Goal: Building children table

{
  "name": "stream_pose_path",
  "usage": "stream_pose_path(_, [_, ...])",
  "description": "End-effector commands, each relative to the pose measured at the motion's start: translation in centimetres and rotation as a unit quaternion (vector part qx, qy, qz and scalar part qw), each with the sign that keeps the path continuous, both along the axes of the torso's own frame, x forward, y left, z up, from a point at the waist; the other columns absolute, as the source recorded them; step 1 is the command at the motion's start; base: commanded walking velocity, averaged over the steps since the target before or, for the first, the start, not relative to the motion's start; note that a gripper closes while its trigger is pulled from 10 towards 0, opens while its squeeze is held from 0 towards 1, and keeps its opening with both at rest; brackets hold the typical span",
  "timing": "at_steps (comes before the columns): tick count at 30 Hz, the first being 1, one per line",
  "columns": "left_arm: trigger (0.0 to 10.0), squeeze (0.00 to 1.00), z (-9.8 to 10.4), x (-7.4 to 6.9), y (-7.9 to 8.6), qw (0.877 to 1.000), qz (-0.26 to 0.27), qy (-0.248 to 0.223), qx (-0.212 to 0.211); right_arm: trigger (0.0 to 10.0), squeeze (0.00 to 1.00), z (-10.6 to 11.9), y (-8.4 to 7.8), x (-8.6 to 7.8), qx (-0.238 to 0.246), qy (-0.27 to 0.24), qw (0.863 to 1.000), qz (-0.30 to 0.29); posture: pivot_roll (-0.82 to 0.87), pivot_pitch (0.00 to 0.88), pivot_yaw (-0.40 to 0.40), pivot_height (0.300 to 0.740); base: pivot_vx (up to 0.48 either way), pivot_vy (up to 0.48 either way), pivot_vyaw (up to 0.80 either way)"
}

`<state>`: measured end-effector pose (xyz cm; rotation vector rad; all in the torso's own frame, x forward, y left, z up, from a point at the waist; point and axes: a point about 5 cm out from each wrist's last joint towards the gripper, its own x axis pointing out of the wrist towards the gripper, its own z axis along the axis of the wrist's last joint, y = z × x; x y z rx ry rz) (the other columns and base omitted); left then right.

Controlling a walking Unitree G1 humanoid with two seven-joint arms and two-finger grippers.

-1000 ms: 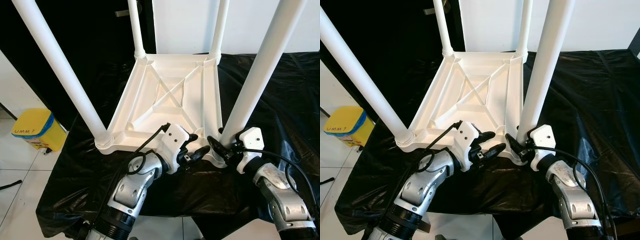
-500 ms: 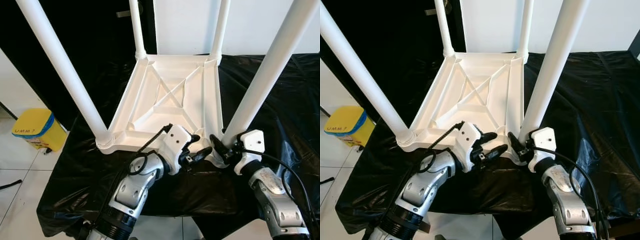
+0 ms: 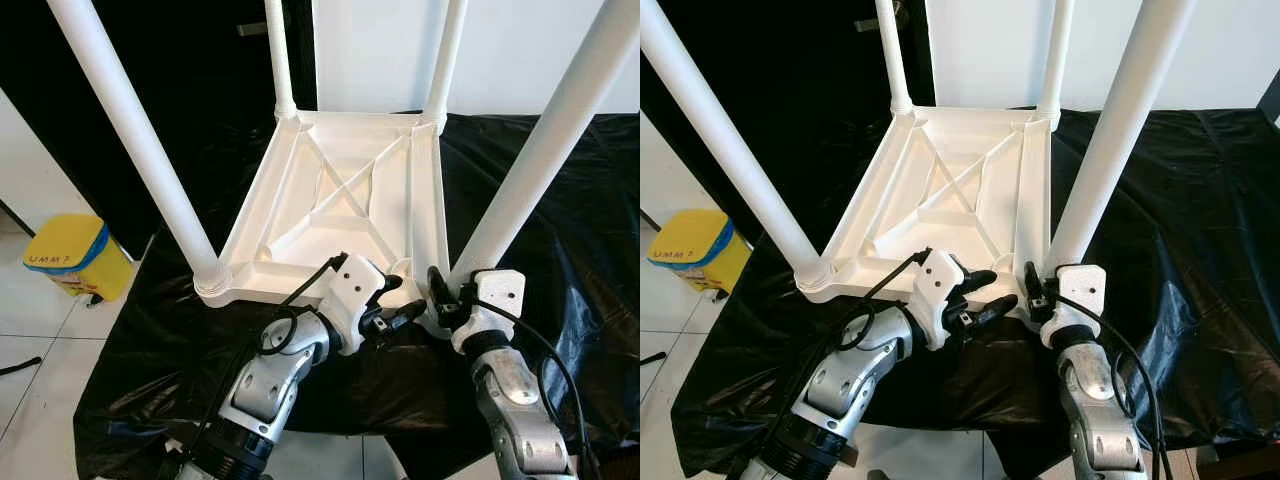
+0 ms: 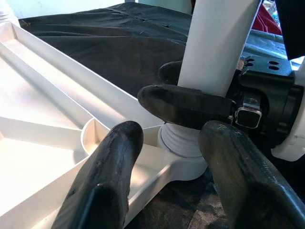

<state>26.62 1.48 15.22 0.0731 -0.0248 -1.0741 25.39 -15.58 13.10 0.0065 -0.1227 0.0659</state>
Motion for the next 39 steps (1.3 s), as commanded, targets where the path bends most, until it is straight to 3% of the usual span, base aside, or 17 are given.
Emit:
stream_pose_path(1, [10.0,0.00,-0.1,-0.1,0.2,1.000,0.017,-0.002,-0.001,10.0,0.00,-0.7,0.0,-0.2,0.019,0.022,1.000,-0.002,-0.23,0.057,0.036,0.740,0.000,0.000,0.00])
stream_pose_path(2, [10.0,0.00,-0.1,0.0,0.3,1.000,0.020,-0.002,-0.001,10.0,0.66,-0.6,-0.2,-0.1,0.021,0.020,1.000,-0.003,-0.23,0.059,0.035,0.740,0.000,0.000,0.00])
stream_pose_path(4, [10.0,0.00,-0.1,0.0,0.3,1.000,0.021,-0.002,-0.001,10.0,0.66,-0.5,-0.2,-0.1,0.021,0.019,1.000,-0.003,-0.23,0.060,0.035,0.740,0.000,0.000,0.00])
stream_pose_path(5, [10.0,0.00,-0.1,0.0,0.3,1.000,0.023,-0.003,-0.002,10.0,1.00,-0.4,-0.2,-0.1,0.023,0.016,1.000,0.001,-0.23,0.061,0.034,0.740,0.000,0.000,0.00])
stream_pose_path(10, [10.0,0.00,0.0,0.1,0.4,1.000,0.026,-0.003,-0.003,10.0,1.00,-0.2,-0.2,0.0,0.022,0.011,1.000,0.013,-0.23,0.065,0.033,0.740,0.000,0.000,0.00])
stream_pose_path(11, [10.0,0.00,0.0,0.1,0.4,1.000,0.028,-0.004,-0.002,10.0,1.00,0.1,-0.1,0.1,0.016,0.006,0.999,0.039,-0.23,0.070,0.037,0.740,0.000,0.000,0.00])
stream_pose_path(21, [10.0,0.00,0.1,0.3,0.8,0.999,0.033,-0.007,0.001,10.0,1.00,0.9,-0.7,0.4,-0.007,-0.009,0.995,0.098,-0.21,0.076,0.042,0.740,0.000,0.000,0.00])
stream_pose_path(22, [10.0,0.00,0.2,0.3,0.9,0.999,0.035,-0.007,0.001,10.0,0.20,1.2,-0.7,0.6,-0.016,-0.010,0.992,0.122,-0.21,0.079,0.046,0.740,0.000,0.000,0.00])
stream_pose_path(23, [10.0,0.00,0.2,0.3,0.9,0.999,0.035,-0.007,0.001,10.0,0.20,1.2,-0.7,0.6,-0.016,-0.010,0.992,0.122,-0.21,0.079,0.046,0.740,0.000,0.000,0.00])
stream_pose_path(24, [10.0,0.00,0.2,0.4,1.0,0.999,0.036,-0.007,0.001,10.0,0.00,1.6,-0.7,0.9,-0.025,-0.013,0.989,0.144,-0.20,0.078,0.050,0.740,0.000,0.000,0.00])
stream_pose_path(32, [10.0,0.00,0.4,0.4,1.1,0.999,0.044,-0.011,0.003,10.0,0.00,2.0,-1.0,2.3,-0.081,-0.008,0.975,0.207,-0.17,0.079,0.034,0.740,0.000,0.000,0.00])
stream_pose_path(37, [10.0,0.00,0.4,0.5,1.2,0.999,0.045,-0.011,0.003,10.0,0.00,2.0,-1.1,2.4,-0.085,-0.008,0.974,0.211,-0.17,0.079,0.034,0.740,0.000,0.000,0.00])
stream_pose_path(38, [10.0,0.00,0.4,0.4,1.3,0.999,0.048,-0.010,0.003,2.7,0.00,1.8,-1.2,2.4,-0.086,-0.004,0.973,0.215,-0.14,0.084,0.025,0.740,0.000,0.000,0.00])
stream_pose_path(39, [10.0,0.00,0.3,0.3,1.4,0.999,0.052,-0.009,0.004,0.0,0.00,1.6,-1.2,2.4,-0.087,0.000,0.972,0.219,-0.14,0.085,0.025,0.740,0.000,0.000,0.00])
